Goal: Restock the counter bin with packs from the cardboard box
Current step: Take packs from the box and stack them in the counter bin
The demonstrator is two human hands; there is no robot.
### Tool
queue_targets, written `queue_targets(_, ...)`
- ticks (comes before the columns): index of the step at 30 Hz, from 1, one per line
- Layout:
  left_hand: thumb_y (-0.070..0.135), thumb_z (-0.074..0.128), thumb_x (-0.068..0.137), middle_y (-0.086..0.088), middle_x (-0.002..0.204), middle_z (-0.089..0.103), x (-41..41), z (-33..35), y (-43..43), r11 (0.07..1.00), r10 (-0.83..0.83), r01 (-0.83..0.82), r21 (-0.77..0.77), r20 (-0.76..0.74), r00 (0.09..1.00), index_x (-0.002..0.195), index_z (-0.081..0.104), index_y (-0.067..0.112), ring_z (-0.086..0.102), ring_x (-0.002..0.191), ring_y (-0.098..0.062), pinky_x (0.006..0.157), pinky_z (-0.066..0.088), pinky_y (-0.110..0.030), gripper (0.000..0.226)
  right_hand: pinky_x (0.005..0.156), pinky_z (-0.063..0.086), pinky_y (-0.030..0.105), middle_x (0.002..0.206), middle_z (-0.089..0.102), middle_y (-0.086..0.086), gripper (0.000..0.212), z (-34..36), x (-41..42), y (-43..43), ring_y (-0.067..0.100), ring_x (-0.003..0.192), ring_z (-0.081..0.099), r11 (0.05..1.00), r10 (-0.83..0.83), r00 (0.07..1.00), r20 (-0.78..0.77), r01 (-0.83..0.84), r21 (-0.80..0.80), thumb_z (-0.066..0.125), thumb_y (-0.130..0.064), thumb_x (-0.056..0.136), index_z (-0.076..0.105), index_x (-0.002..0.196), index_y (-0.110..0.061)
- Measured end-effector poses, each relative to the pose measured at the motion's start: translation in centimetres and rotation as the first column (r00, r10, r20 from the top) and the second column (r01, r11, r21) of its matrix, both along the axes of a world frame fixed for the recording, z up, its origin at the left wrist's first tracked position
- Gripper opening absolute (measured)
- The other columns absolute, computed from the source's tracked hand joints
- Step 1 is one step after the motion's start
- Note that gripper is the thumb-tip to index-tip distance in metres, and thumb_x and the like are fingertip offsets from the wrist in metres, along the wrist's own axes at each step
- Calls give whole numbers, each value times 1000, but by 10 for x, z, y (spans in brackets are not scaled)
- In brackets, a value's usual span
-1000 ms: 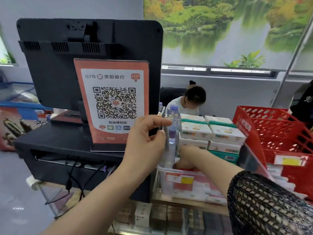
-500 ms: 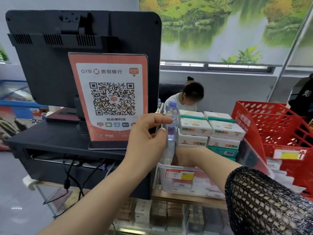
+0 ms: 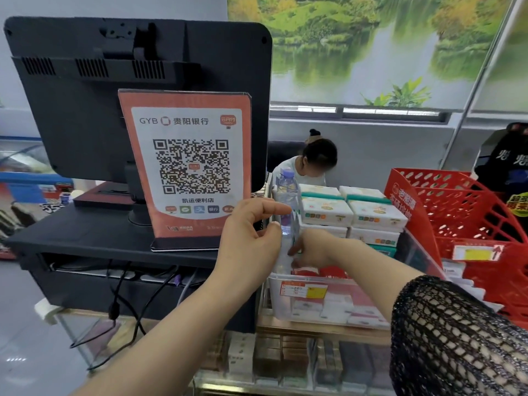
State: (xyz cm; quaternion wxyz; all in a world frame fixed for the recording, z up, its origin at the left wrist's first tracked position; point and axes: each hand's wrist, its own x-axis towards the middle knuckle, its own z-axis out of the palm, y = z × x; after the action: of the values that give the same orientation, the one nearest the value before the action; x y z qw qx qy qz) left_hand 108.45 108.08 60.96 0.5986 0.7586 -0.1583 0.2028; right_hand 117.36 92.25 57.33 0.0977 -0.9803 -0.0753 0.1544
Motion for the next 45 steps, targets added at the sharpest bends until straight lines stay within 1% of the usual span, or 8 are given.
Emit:
queue_targets(4, -1, 55, 85, 9, 113, 62, 0, -2, 0, 1000, -18, 17, -12, -72, 997, 96, 62, 38, 57, 107, -2, 89, 48, -17, 41, 95, 46, 35, 122, 62, 1, 40, 27, -21, 8, 19, 107, 57, 894, -227, 955, 192, 126, 431, 55, -42, 92, 59, 127, -23)
queue_targets(8, 3, 54, 88, 12, 119, 58, -7, 2, 4, 995, -75, 67, -70, -125, 989, 123, 57, 29, 54, 108, -2, 84, 43, -10, 44, 96, 41, 37, 139, 44, -4, 53, 50, -58, 27, 18, 121, 44, 487, -456, 885, 90, 164, 858, 39, -52, 95, 40, 141, -27)
queue_targets(11, 7, 55, 91, 19, 110, 54, -14, 4, 9, 989, -119, 103, -104, -160, 980, 136, 49, 25, 53, 101, 4, 81, 43, -8, 49, 87, 39, 33, 121, 48, -8, 29, 62, -91, 38, 10, 105, 48, 282, -495, 868, 39, 118, 952, 34, -45, 100, 51, 118, -30)
queue_targets(13, 8, 55, 92, 17, 111, 54, -20, 4, 11, 981, -155, 130, -143, -183, 971, 139, 47, 25, 53, 105, 1, 93, 48, -20, 50, 80, 42, 29, 99, 51, -13, 20, 62, -110, 46, 5, 91, 50, 194, -538, 841, 61, 53, 980, 34, -42, 101, 49, 90, -36)
queue_targets(15, 8, 55, 92, 15, 112, 56, -30, 0, 14, 976, -170, 136, -173, -204, 964, 138, 48, 24, 55, 106, 0, 98, 48, -30, 49, 78, 45, 28, 97, 52, -13, 19, 55, -125, 55, 10, 97, 54, 142, -589, 805, 76, 11, 990, 35, -41, 101, 48, 88, -37)
queue_targets(27, 8, 56, 92, 13, 107, 63, -95, -112, 54, 991, -64, 18, -131, -353, 934, 114, 60, 26, 60, 99, 1, 95, 52, -35, 29, 75, 46, 47, 78, 52, 0, 54, -37, -176, 118, 22, 79, 52, 236, -627, 743, 234, -105, 966, 38, -64, 73, 57, 78, -14)
queue_targets(34, 10, 56, 92, 10, 100, 63, -147, -259, 70, 989, 100, -144, -40, -539, 836, 110, 63, 23, 62, 97, -7, 93, 53, -40, 24, 93, 48, 50, 94, 61, -11, 33, -190, -229, 118, 20, 100, 60, 270, -544, 839, 8, 166, 948, 36, -62, 78, 55, 87, -37)
queue_targets(45, 9, 54, 91, 1, 86, 64, -176, -533, 82, 981, 150, -10, 193, -731, 666, 96, 66, 17, 59, 74, -11, 77, 53, -33, 16, 100, 44, 49, 114, 59, -5, 59, -470, -285, 126, 19, 113, 55, 253, -484, 811, -330, 491, 834, 30, -66, 77, 59, 112, -28)
